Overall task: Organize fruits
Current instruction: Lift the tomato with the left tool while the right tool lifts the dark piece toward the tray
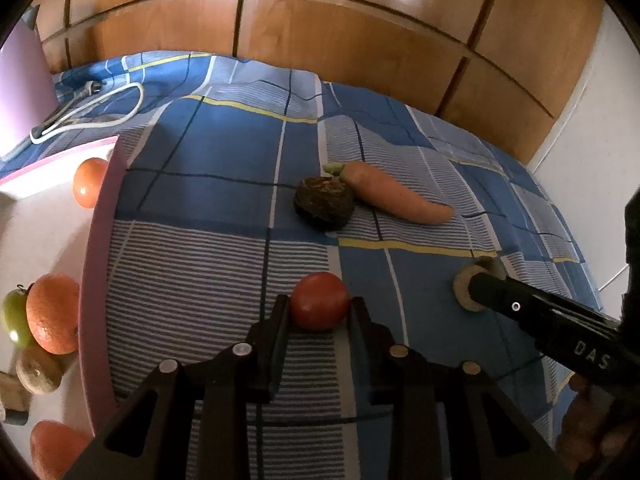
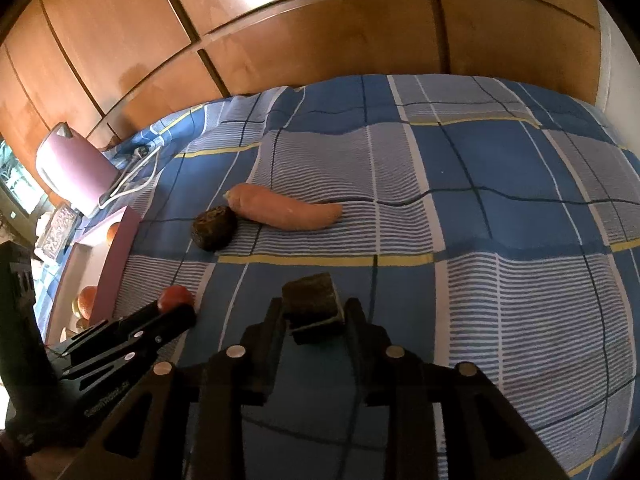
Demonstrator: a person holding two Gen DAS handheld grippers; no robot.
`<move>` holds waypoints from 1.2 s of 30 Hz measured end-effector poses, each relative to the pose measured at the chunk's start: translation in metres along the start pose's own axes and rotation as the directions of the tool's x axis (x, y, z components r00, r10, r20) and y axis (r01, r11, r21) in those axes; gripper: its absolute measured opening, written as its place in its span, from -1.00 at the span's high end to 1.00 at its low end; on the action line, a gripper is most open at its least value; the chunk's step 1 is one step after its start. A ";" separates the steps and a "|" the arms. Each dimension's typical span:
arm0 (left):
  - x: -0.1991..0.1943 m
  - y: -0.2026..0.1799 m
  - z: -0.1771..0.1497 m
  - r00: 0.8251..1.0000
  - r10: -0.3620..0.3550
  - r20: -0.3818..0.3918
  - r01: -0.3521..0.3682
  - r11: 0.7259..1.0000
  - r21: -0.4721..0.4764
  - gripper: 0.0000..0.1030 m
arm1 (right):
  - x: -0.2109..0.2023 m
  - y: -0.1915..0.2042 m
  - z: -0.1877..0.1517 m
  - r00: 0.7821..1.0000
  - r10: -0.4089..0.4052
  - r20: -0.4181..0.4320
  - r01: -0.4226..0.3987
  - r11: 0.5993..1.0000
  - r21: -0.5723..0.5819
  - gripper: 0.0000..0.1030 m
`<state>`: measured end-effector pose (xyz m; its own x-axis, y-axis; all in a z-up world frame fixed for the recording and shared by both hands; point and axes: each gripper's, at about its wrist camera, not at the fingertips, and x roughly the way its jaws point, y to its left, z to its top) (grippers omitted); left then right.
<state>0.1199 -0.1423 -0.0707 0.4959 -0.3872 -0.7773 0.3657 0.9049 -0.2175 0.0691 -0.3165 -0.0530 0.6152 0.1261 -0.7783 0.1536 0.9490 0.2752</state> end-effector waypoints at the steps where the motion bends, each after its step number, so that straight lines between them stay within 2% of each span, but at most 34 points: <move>1: 0.000 0.000 0.000 1.000 -0.001 0.002 0.001 1.000 -0.001 0.41 | 0.001 0.000 0.000 1.000 -0.001 0.000 0.001 1.000 -0.001 0.37; 10: -0.004 0.001 -0.003 1.000 -0.014 0.011 0.014 1.000 -0.014 0.44 | 0.004 0.011 -0.001 0.999 -0.044 0.015 0.044 0.997 -0.066 0.41; 15: -0.009 -0.001 -0.008 1.000 -0.019 0.011 0.019 1.000 -0.014 0.45 | 0.005 0.012 -0.004 1.000 -0.021 -0.022 0.019 0.996 -0.083 0.43; 21: -0.018 -0.005 -0.020 1.000 -0.022 0.004 0.022 1.000 0.007 0.45 | 0.004 0.013 -0.009 0.998 -0.024 -0.056 0.021 0.998 -0.064 0.45; 24: -0.023 -0.009 -0.026 1.000 -0.027 0.001 0.027 0.999 0.018 0.45 | 0.000 0.018 -0.015 0.997 -0.057 -0.051 0.052 0.995 -0.083 0.46; 27: -0.026 -0.015 -0.032 1.000 -0.018 -0.002 0.018 0.999 0.041 0.45 | -0.005 0.020 -0.022 0.998 -0.036 -0.050 0.032 0.996 -0.079 0.46; 36: -0.041 -0.023 -0.044 1.000 -0.007 -0.005 0.007 0.999 0.053 0.44 | -0.014 0.024 -0.037 0.997 -0.052 -0.054 0.048 0.996 -0.078 0.46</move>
<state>0.0566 -0.1399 -0.0598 0.4894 -0.3926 -0.7787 0.4103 0.8916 -0.1916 0.0355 -0.2852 -0.0564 0.5637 0.0918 -0.8209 0.1217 0.9737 0.1925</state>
